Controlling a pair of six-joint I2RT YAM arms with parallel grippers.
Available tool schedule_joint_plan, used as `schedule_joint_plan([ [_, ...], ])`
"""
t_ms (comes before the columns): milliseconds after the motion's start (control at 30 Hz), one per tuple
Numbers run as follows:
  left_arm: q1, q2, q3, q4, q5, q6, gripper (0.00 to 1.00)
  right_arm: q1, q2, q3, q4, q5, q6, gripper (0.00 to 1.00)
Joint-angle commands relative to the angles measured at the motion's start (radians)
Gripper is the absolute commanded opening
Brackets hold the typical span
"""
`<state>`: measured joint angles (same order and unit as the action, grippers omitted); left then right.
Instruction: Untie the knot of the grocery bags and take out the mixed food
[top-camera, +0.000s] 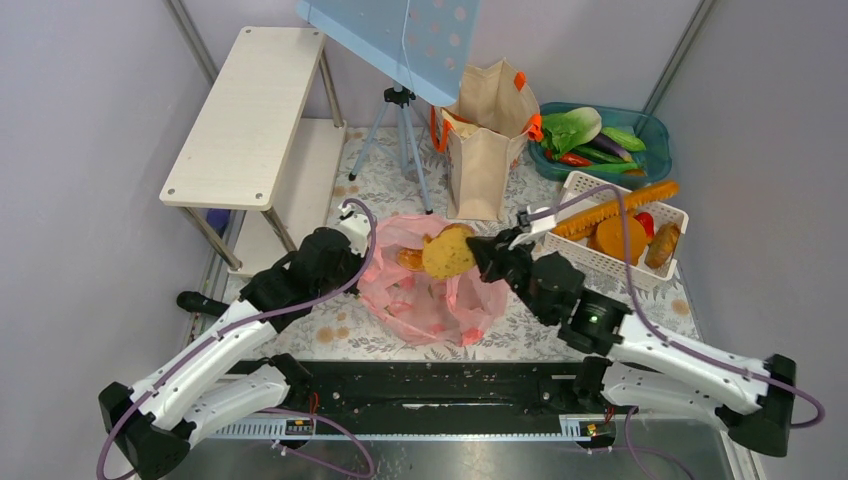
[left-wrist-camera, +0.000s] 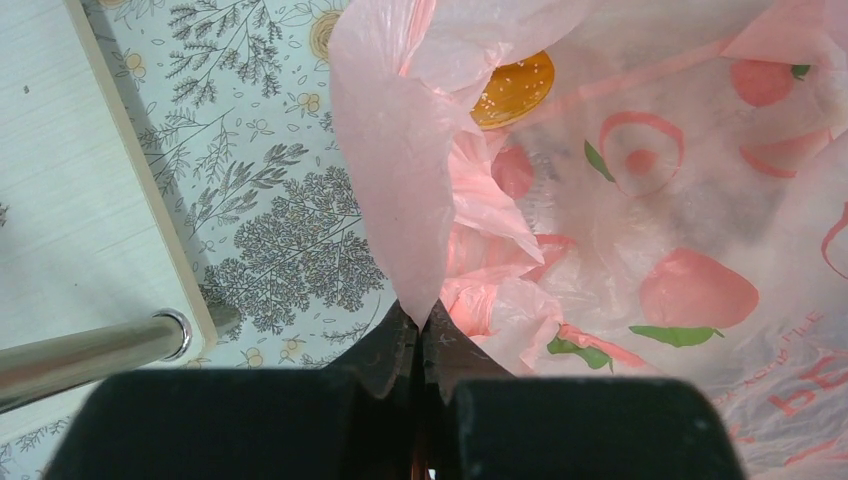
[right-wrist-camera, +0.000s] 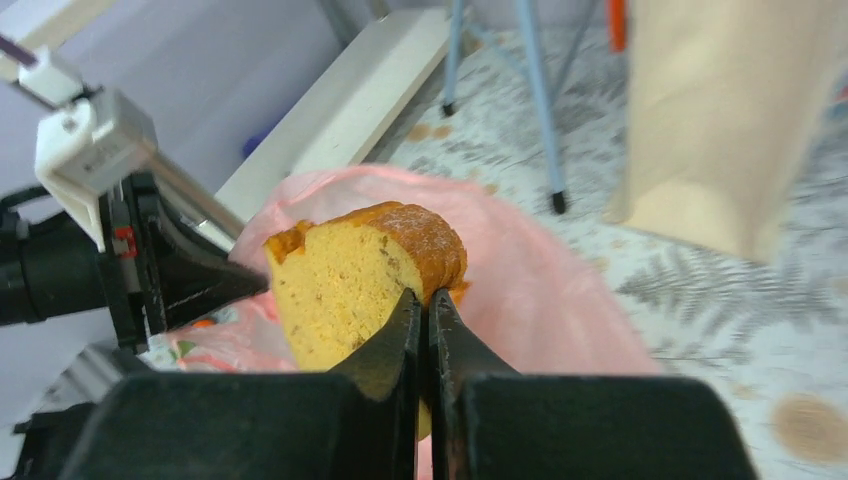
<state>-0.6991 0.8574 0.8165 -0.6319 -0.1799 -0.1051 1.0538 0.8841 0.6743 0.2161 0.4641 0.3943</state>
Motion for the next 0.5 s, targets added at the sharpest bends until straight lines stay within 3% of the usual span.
schedule_joint_plan([
  [0, -0.003, 0.01, 0.001, 0.035, -0.047, -0.004, 0.0, -0.006, -0.116, 0.189, -0.258, 0.204, -0.177, 0.0],
  [100, -0.003, 0.012, 0.0, 0.036, -0.048, -0.005, 0.0, -0.06, -0.135, 0.273, -0.417, 0.274, -0.23, 0.0],
  [233, -0.003, 0.01, 0.0, 0.035, -0.043, -0.007, 0.0, -0.237, -0.137, 0.306, -0.537, 0.199, -0.212, 0.0],
  [367, -0.002, -0.006, -0.005, 0.037, -0.027, -0.013, 0.0, -0.442, -0.115, 0.294, -0.552, 0.09, -0.174, 0.0],
  [467, -0.002, -0.015, -0.016, 0.037, -0.021, -0.017, 0.0, -0.562, -0.094, 0.255, -0.528, 0.092, -0.16, 0.0],
])
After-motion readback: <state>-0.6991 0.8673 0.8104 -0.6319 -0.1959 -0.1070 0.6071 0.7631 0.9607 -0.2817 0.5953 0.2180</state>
